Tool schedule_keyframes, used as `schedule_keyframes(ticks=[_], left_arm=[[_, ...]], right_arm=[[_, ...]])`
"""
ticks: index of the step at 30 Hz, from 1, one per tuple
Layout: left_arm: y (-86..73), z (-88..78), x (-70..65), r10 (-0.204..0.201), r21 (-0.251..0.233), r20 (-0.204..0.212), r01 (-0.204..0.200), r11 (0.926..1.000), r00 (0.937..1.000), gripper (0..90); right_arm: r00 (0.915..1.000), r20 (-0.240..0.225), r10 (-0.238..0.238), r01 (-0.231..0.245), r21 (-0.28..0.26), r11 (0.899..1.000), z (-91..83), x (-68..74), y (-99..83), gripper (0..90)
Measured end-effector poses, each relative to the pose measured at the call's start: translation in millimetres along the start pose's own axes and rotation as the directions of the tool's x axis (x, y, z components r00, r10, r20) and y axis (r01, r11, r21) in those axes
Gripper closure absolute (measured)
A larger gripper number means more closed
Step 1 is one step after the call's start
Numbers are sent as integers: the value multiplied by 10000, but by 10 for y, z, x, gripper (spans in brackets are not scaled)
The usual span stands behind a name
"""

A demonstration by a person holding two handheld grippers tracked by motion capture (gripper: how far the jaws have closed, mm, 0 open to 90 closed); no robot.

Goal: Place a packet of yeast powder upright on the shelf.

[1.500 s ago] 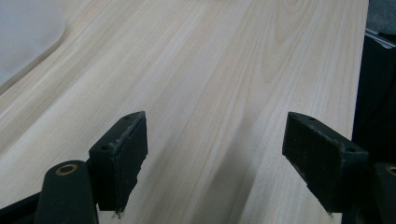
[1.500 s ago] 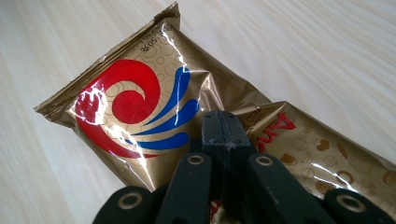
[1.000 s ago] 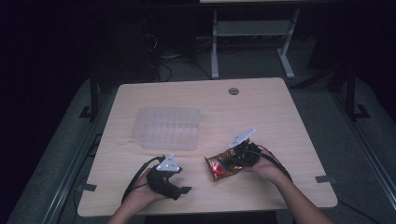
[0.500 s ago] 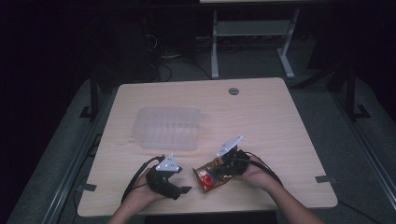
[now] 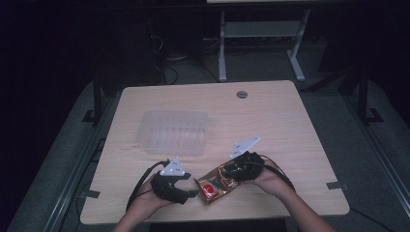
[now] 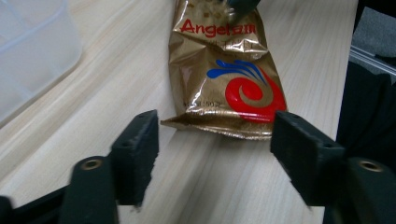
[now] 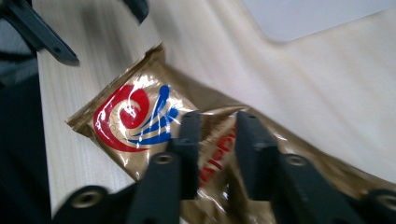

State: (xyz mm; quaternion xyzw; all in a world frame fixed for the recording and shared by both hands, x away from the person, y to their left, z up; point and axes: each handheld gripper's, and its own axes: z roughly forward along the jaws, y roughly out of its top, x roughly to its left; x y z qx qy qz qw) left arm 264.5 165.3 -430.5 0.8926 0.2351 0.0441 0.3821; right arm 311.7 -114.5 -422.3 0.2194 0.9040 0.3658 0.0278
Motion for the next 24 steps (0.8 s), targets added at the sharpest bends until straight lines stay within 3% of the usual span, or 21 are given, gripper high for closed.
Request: schedule_keyframes(ticks=[2,6,7,9,11,16,20,24], left_arm=[[65,-11,-17,-47,-136,-32,47,9999,10000,507],[178,3,-38,-168,-300,22,169,9994,9999,625],[217,20,-41,-160,-307,9,161,9994,9999,721],[289,59,-34,-95,-281,21,95,9996,10000,757],[353,113,-22,-124,-260,136,128,9996,9998,885],[521,309,-14,14,-82,322,-11,10000,9995,898],[624,483,-27,29,156,446,-36,9999,9990,898],[674,688,-37,272,723,329,-295,9969,9991,898]], right_arm=[[9984,226,519,-510,-408,9979,-181,-62,-20,564],[9952,367,906,-886,-533,9946,-322,-161,-75,503],[9933,312,1116,-1096,-599,9922,-385,-227,-133,465],[9918,348,1232,-1208,-644,9906,-407,-252,-166,457],[9873,378,1546,-1526,-508,9870,-459,-308,-263,404],[9819,458,1840,-1824,-379,9825,-515,-387,-366,362],[9807,383,1919,-1894,-588,9801,-543,-455,-409,349],[9787,352,2023,-1995,-698,9774,-526,-501,-430,336]])
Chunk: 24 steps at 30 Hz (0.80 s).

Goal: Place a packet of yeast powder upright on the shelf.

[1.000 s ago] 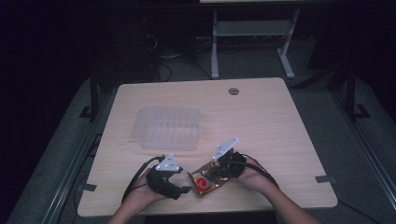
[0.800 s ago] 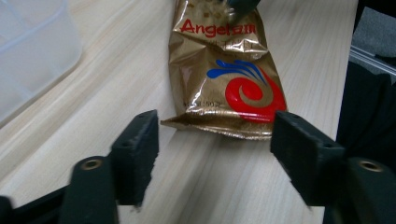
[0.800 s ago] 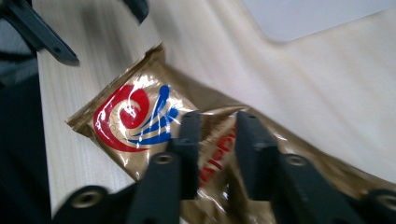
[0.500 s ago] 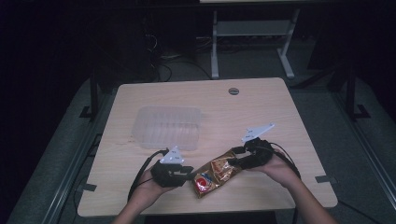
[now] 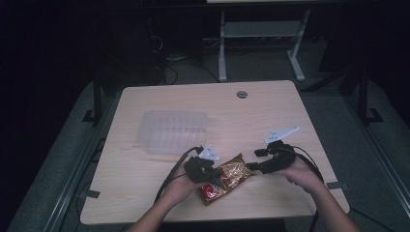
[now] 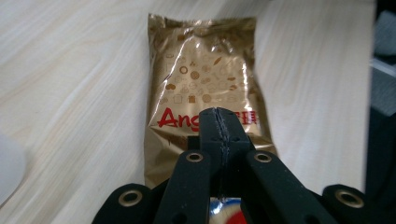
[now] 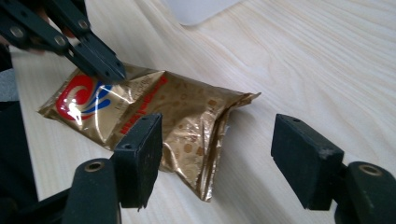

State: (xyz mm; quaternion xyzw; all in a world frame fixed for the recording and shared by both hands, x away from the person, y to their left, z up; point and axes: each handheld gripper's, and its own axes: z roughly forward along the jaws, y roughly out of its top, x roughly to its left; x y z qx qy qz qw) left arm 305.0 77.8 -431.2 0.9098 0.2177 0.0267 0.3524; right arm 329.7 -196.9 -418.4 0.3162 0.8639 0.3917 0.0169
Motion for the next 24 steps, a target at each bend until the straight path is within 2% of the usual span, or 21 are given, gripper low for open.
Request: schedule_keyframes(ticks=[2,5,6,8,11,15,20,24], left_arm=[[-3,82,-12,-37,75,-121,38,10000,9999,898],[-26,156,-37,108,442,-295,-95,9990,9995,897],[-33,163,-33,278,593,-295,-260,9979,9992,897],[-36,174,-28,172,596,-264,-156,9981,9995,898],[-37,189,-13,217,749,-187,-203,9970,9996,898],[-42,221,-15,220,799,-197,-204,9966,9996,899],[-40,240,-11,252,887,-181,-235,9958,9995,900],[-38,246,-19,257,958,-232,-233,9951,9994,900]], right_arm=[[10000,13,-53,53,17,10000,11,-11,-8,351],[9998,-33,197,-197,125,9997,33,-42,-22,353],[9997,-33,223,-223,119,9997,43,-52,-27,356],[9992,-73,403,-401,233,9989,52,-71,-26,369],[9982,-119,581,-578,274,9980,56,-76,-22,379],[9973,-288,668,-656,398,9970,96,-89,-2,410],[9940,-649,885,-843,660,9943,211,-86,45,443],[9925,-773,949,-881,877,9922,300,-84,77,423]])
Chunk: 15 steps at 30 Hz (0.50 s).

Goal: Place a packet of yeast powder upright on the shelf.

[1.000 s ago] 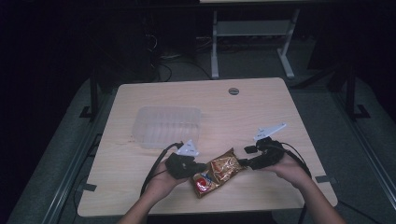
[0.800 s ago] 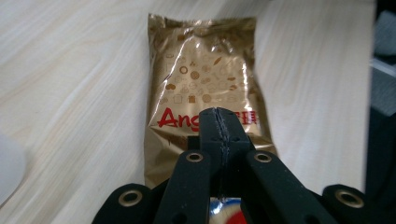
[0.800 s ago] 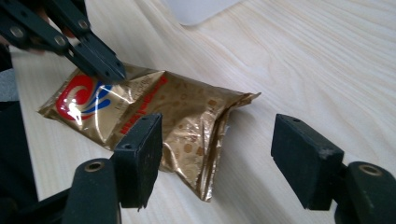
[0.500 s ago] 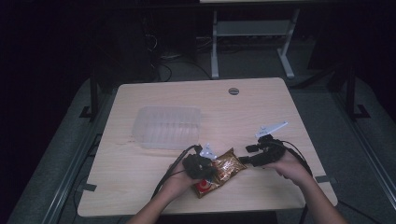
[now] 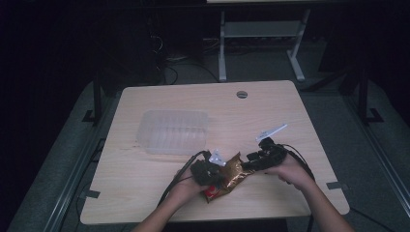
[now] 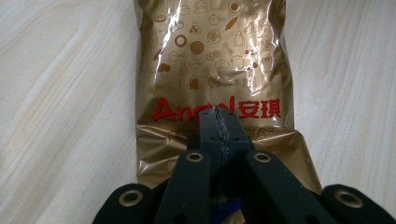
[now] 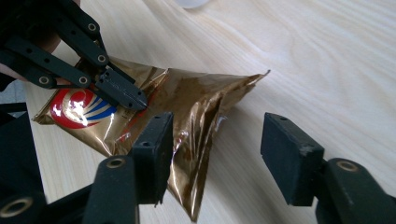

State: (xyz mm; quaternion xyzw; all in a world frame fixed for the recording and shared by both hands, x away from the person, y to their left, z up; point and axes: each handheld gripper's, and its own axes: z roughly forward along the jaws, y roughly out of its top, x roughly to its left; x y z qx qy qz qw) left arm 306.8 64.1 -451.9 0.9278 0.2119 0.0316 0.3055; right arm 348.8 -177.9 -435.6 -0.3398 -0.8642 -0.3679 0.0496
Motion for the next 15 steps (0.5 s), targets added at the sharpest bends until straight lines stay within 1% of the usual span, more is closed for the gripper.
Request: schedule_keyframes(ticks=[1,2,3,4,5,7,9,12,13,14,15], left_arm=[[-1,2,0,-34,-11,14,34,10000,10000,900],[-2,4,3,-42,-30,25,42,10000,10000,900],[-2,-2,12,66,61,46,-66,10000,10000,900],[-2,-2,16,87,80,39,-87,9999,10000,900],[-3,1,14,14,30,49,-15,10000,10000,900],[-4,2,13,-7,13,78,7,10000,10000,900],[-5,3,15,-16,-3,76,16,10000,10000,900],[-7,6,21,-116,-47,151,117,9999,9998,900],[-8,7,21,-127,-53,153,127,9999,9998,900],[-12,7,20,-127,-80,144,128,9999,9998,900],[-12,7,20,-127,-80,144,128,9999,9998,900]], right_arm=[[10000,12,4,-4,51,10000,24,-3,9,421],[9998,-114,169,-167,169,9997,77,-2,37,407],[9998,-114,169,-167,169,9997,77,-2,37,407],[9998,-162,87,-83,231,9997,133,-21,60,401],[9998,-162,87,-83,231,9997,133,-21,60,401],[9997,-214,109,-103,310,9995,191,-19,77,394],[9984,-455,331,-310,460,9985,240,-9,82,397],[9973,-618,402,-364,618,9974,278,-16,75,422],[9968,-649,473,-431,647,9970,276,-15,73,441],[9955,-800,516,-464,650,9968,275,-17,70,479],[9955,-800,516,-464,650,9968,275,-17,70,479]])
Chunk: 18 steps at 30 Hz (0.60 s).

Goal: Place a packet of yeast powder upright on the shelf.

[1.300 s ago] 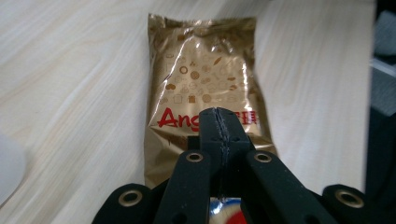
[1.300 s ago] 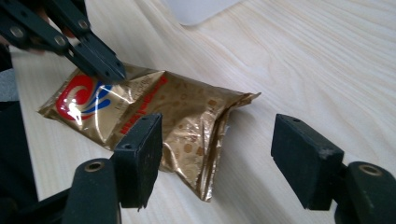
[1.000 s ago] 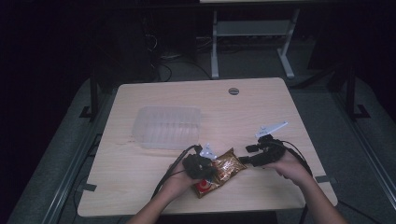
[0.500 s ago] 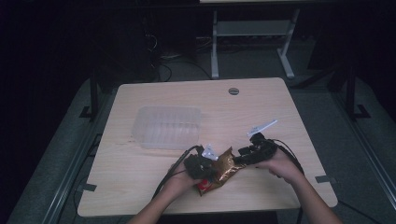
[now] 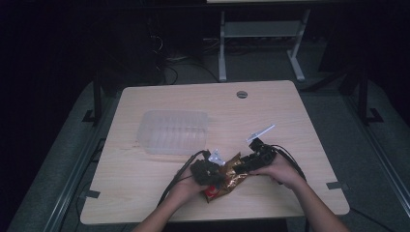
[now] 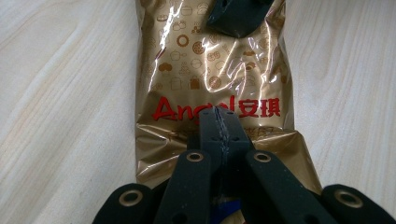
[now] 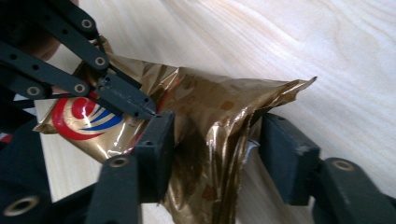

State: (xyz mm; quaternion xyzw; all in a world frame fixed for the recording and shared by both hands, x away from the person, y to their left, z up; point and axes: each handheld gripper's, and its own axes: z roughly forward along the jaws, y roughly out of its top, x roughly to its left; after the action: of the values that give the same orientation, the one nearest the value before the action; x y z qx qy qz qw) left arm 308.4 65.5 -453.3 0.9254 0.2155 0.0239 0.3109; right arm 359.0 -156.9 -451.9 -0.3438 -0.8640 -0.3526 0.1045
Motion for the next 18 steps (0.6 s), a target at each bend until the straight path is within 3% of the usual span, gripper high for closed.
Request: schedule_keyframes(ticks=[10,14,18], left_arm=[[-9,-5,9,78,-3,1,-78,10000,10000,900],[-11,-7,6,119,-2,-14,-119,9999,9999,900],[-12,-5,0,84,-68,-15,-84,9999,10000,900]], right_arm=[[9998,-196,49,-50,-92,9999,-51,-43,-15,690],[9997,-228,-104,98,-273,9996,-100,-76,-25,824],[9995,-43,-321,320,-278,9991,-114,-82,-32,887]])
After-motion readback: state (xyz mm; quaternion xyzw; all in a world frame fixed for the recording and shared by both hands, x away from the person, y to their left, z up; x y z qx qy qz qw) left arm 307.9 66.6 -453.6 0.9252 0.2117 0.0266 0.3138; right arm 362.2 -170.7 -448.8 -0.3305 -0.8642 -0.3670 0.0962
